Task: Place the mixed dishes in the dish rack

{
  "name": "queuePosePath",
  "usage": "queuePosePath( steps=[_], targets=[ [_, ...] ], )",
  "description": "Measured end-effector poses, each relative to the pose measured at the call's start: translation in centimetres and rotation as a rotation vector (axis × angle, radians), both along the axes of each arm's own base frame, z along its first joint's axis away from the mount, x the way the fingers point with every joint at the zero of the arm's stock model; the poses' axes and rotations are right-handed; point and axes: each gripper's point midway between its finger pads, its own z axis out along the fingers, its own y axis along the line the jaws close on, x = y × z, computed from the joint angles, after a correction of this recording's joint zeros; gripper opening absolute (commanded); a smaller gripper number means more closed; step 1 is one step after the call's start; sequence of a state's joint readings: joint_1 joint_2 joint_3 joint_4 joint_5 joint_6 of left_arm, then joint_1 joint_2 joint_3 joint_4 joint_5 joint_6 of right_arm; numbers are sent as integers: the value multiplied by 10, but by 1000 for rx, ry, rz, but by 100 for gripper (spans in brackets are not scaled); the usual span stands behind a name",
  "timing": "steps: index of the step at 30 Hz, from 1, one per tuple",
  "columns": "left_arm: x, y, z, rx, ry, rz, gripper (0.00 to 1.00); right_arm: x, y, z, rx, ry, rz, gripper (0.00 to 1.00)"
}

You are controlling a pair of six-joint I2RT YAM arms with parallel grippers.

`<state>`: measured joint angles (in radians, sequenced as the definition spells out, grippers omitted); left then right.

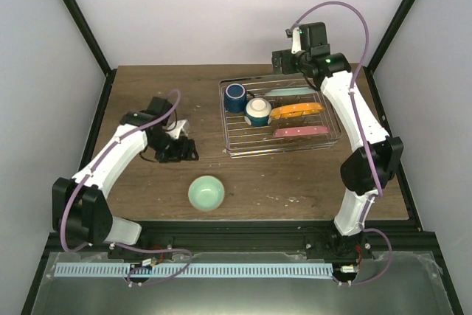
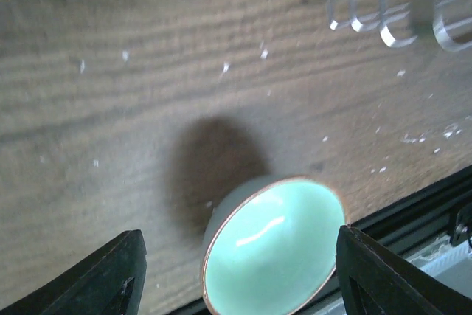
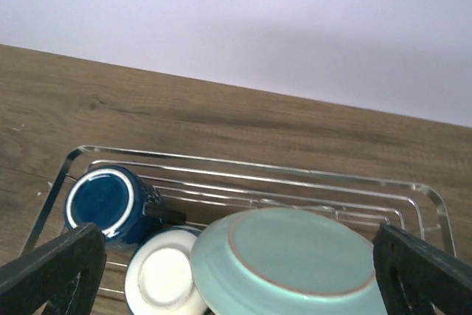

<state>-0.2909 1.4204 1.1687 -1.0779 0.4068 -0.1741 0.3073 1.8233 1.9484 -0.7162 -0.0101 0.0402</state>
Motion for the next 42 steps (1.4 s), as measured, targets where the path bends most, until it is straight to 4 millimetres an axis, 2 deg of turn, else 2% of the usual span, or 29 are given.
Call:
queuePosePath(
  steps=[2, 9, 14, 17, 20, 25, 30, 34, 38, 42],
  targets=[
    [-16, 2, -9, 18, 45, 1, 73, -1, -8, -4, 0, 21, -28, 100],
    [-70, -10, -44, 102, 193, -80, 75, -10, -10, -18, -7, 81, -38, 100],
    [-87, -16, -64, 149, 250, -115, 75, -19, -14, -29, -15, 116, -44, 100],
    [-88, -16, -77, 178, 274, -118, 74, -26, -17, -30, -20, 123, -48, 100],
    [-86, -16, -86, 200, 283, -120, 65, -32, -20, -29, -20, 124, -49, 100],
    [-78, -18, -100, 219, 281, -119, 30, -35, -23, -24, -17, 114, -53, 100],
    [-73, -17, -109, 240, 284, -124, 8, -34, -25, -24, -28, 107, -56, 100],
    [-67, -26, -104, 221, 275, -152, 1, -32, -26, -24, -30, 102, -59, 100],
    [-61, -28, -101, 218, 255, -167, 0, -29, -28, -21, -15, 89, -57, 100],
    [-48, -45, -82, 138, 210, -202, 0, -27, -27, -18, 13, 83, -37, 100]
  ],
)
